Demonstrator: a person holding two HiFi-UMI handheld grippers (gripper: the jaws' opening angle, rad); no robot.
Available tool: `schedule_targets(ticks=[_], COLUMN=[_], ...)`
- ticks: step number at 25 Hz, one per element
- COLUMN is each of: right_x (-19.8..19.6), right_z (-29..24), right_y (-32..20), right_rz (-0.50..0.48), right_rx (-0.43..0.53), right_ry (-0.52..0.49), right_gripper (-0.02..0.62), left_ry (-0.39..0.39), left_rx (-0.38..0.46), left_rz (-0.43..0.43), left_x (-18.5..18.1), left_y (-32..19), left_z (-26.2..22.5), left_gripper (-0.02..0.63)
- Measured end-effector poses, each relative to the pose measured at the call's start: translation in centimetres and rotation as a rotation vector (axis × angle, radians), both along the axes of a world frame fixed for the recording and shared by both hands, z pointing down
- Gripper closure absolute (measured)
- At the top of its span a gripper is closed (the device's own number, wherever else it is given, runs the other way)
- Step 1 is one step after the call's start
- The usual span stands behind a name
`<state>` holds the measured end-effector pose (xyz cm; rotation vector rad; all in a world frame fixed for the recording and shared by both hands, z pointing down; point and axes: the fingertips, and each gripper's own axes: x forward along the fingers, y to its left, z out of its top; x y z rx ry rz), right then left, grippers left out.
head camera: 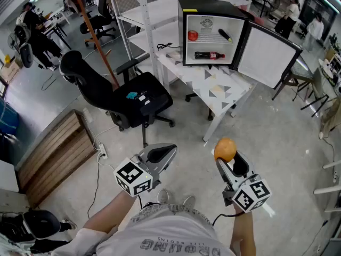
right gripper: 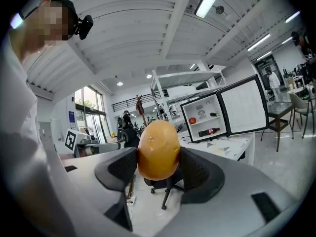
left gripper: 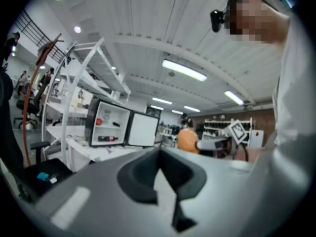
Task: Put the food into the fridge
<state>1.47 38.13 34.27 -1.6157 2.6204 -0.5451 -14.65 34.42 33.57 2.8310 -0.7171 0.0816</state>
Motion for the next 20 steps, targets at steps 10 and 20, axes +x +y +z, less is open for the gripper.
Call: schedule_targets(ticks=[10,20], right_x=[0.5,2.1], right_z=[-0.2,0.2], right_y=[-0.5,-0.1], right_rz=[0.004,-0.015], right_rx=[0.003,0.000], right_ry=[-0.026,-0.048], right_gripper=[0.330,0.330], left_ry=[-0.002,-0.003], left_rx=[0.005,0.001], left_rz=[0.002,-0.018], left_x=[0.8,2.4], left_y=[-0.1,0.7], left_z=[-0.4,0.0], left_gripper=[0.598,0.598])
